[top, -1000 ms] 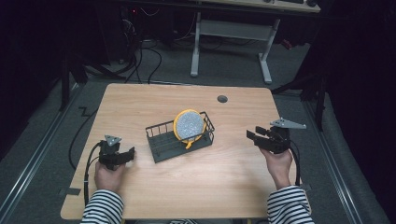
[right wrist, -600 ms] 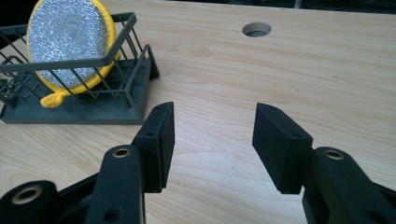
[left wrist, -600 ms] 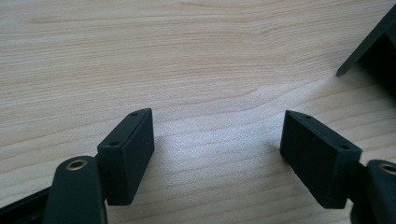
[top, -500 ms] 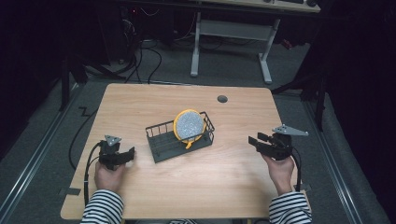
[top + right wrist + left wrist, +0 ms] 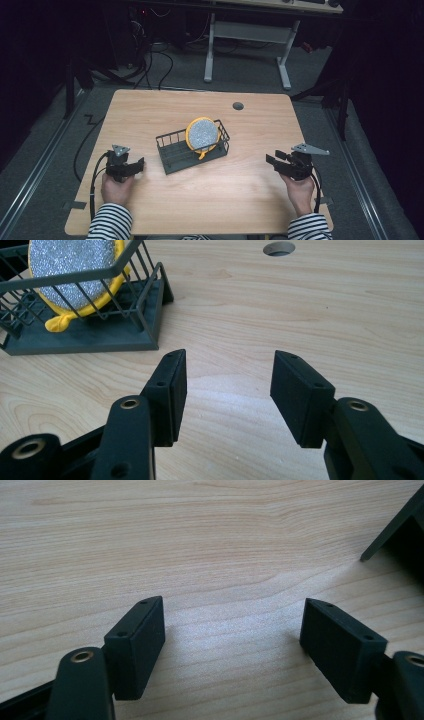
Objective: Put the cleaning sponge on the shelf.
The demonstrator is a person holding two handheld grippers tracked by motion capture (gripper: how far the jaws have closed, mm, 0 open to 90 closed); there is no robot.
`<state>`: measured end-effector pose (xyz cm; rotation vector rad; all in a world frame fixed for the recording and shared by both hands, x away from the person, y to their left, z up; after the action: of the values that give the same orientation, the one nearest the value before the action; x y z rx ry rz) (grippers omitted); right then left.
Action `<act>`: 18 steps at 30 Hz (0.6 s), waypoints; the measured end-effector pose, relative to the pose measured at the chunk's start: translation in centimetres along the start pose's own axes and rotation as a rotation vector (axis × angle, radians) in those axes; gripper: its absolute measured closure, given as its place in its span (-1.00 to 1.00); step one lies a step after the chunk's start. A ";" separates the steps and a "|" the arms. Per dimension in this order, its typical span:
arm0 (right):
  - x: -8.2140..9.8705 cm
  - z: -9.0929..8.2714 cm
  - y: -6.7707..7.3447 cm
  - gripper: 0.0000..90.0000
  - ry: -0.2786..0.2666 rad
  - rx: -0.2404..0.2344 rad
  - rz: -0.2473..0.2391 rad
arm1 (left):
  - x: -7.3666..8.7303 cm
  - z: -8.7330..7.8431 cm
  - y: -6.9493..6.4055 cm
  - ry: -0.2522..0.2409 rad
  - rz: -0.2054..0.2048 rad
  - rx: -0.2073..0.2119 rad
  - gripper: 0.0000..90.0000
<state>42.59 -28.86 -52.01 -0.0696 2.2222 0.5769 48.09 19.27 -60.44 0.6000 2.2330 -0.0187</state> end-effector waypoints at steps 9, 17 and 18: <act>1.5 0.1 0.1 0.09 0.016 -0.006 0.008 | 0.0 0.0 0.0 0.000 0.000 0.000 -0.41; 2.8 0.4 0.0 0.09 0.028 -0.015 0.027 | 0.0 0.0 0.0 0.000 0.000 0.000 -0.41; 2.9 0.4 0.0 0.09 0.029 -0.017 0.027 | 0.0 0.0 0.0 0.000 -0.001 0.000 -0.41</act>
<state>40.95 -28.28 -54.43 -0.0569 2.2498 0.6131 48.08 19.27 -60.44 0.5993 2.2328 -0.0195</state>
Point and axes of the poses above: each handheld gripper's, and its own axes: z roughly forward along the jaws, x roughly out of its underside, y roughly to its left, the point moved 10 cm from there along z, roughly forward along the jaws, and after that the axes turned 15 degrees about z, right-handed, at the moved point
